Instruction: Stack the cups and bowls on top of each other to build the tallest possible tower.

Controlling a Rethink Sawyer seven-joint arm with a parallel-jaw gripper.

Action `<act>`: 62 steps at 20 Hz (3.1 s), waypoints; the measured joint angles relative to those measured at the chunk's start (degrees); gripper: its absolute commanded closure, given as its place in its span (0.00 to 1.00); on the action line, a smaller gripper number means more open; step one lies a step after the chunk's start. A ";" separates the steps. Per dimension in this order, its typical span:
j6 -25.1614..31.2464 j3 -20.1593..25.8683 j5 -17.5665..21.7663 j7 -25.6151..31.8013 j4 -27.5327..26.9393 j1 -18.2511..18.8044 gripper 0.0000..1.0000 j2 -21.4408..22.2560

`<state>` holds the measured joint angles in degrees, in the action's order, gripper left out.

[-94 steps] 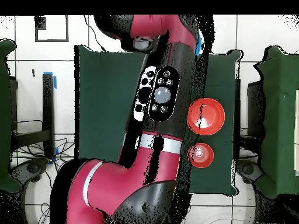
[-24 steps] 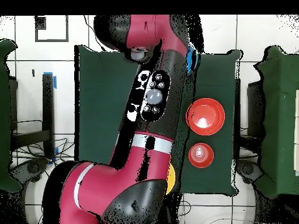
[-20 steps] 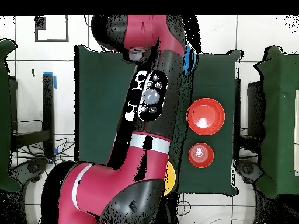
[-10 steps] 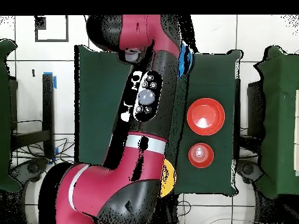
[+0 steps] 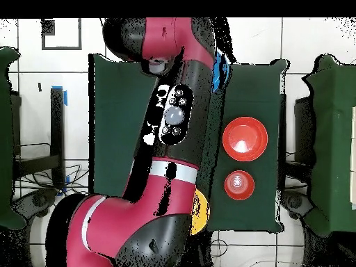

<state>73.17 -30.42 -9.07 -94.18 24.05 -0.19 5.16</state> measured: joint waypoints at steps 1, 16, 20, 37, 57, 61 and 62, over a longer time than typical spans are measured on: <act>-0.17 0.00 -0.01 0.00 0.00 0.00 1.00 0.00; -2.34 0.01 0.00 0.00 0.00 0.06 1.00 0.00; -2.49 0.01 0.00 0.00 0.00 0.06 1.00 0.00; -2.49 0.01 0.00 0.00 0.00 0.09 1.00 0.00; -2.49 0.01 0.00 0.00 0.00 1.15 1.00 0.00; -2.49 0.01 0.00 0.00 0.00 1.31 1.00 0.00; -2.49 0.01 0.00 0.00 0.00 1.31 1.00 0.01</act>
<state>70.68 -30.41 -9.07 -94.18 24.05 1.13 5.17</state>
